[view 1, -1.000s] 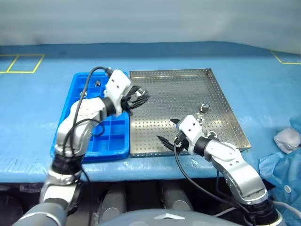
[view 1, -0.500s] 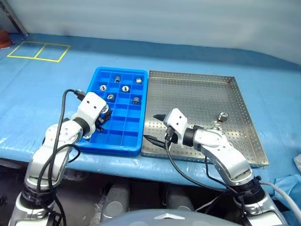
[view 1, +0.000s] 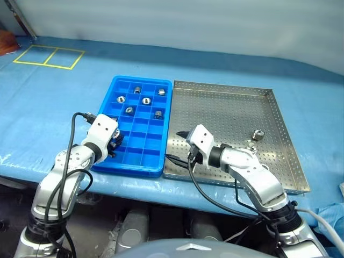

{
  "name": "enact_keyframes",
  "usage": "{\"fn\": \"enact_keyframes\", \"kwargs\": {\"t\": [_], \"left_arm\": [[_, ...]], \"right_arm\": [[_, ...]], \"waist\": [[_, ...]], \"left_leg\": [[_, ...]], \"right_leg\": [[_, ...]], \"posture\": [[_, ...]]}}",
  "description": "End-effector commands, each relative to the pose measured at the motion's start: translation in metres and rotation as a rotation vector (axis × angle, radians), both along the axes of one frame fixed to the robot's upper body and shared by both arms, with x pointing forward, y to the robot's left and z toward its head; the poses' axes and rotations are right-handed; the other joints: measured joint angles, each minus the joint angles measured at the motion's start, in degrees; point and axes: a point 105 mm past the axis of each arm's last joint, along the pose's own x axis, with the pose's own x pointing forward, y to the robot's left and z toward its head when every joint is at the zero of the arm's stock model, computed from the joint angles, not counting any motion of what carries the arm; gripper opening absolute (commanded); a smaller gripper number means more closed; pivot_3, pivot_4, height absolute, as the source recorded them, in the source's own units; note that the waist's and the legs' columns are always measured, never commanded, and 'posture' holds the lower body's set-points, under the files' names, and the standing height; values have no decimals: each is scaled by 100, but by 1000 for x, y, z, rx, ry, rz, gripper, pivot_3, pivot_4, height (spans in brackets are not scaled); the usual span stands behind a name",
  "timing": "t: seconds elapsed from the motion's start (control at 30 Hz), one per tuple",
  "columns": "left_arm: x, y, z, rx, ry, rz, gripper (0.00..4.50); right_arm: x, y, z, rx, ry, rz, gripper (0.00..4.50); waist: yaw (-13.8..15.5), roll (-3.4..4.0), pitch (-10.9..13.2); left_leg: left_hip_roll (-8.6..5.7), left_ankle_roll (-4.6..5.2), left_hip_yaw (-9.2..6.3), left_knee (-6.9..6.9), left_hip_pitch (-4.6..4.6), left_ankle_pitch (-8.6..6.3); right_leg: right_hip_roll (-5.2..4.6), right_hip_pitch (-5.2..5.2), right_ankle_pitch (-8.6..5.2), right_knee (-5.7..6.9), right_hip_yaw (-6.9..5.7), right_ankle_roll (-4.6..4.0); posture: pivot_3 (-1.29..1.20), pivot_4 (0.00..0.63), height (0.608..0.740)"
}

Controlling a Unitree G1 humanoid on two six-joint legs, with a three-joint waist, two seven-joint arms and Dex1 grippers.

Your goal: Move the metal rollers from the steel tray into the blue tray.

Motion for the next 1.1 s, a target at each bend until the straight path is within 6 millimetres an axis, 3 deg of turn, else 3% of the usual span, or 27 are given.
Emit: {"fn": "enact_keyframes", "kwargs": {"t": [0.03,0.1,0.3,0.43,0.57,0.73,0.93,1.1], "left_arm": [[9,-3,17,-1,-91,9,3806],[11,-3,19,-12,-105,24,4435],[9,-39,49,-220,-217,-159,4435],[6,-64,52,-257,-212,-315,4435],[5,-96,48,-268,-181,-485,4435],[-1,-132,46,-326,-151,-678,4435],[-13,-155,49,-391,-133,-858,4435],[-16,-169,47,-423,-120,-940,4435]], "right_arm": [[-3,1,11,20,-56,4,4500],[-3,1,11,20,-57,1,4500],[0,-5,9,-2,-66,-52,4500],[10,-17,10,-29,-91,-162,4500],[20,-39,17,-63,-132,-329,4500],[15,-71,17,-129,-127,-527,4500],[-2,-107,14,-189,-86,-742,4500],[-6,-123,7,-117,-4,-941,4500]], "waist": [[-1,0,0],[-1,0,0],[-22,0,0],[-44,0,0],[-82,0,0],[-234,0,0],[-563,4,-2],[-843,6,-4]], "left_leg": [[0,0,0,-1,0,0],[0,0,-1,0,0,0],[0,-1,0,-1,-1,0],[-1,-2,1,0,-2,1],[-3,-2,4,2,-2,1],[-5,-3,7,2,-8,1],[-2,-5,10,0,-7,-1],[3,-4,16,7,5,0]], "right_leg": [[-1,0,0,0,0,0],[0,0,0,0,-1,-1],[-2,0,0,-1,-1,-1],[-2,0,0,-1,-2,-1],[-2,0,0,-1,1,-1],[-4,-3,0,-6,3,1],[-1,-6,-1,-4,6,1],[5,-2,1,8,15,5]], "posture": [[213,150,740],[208,150,740],[193,150,740],[162,150,740],[106,150,740],[-14,150,740],[-128,150,740],[-180,150,740]]}}
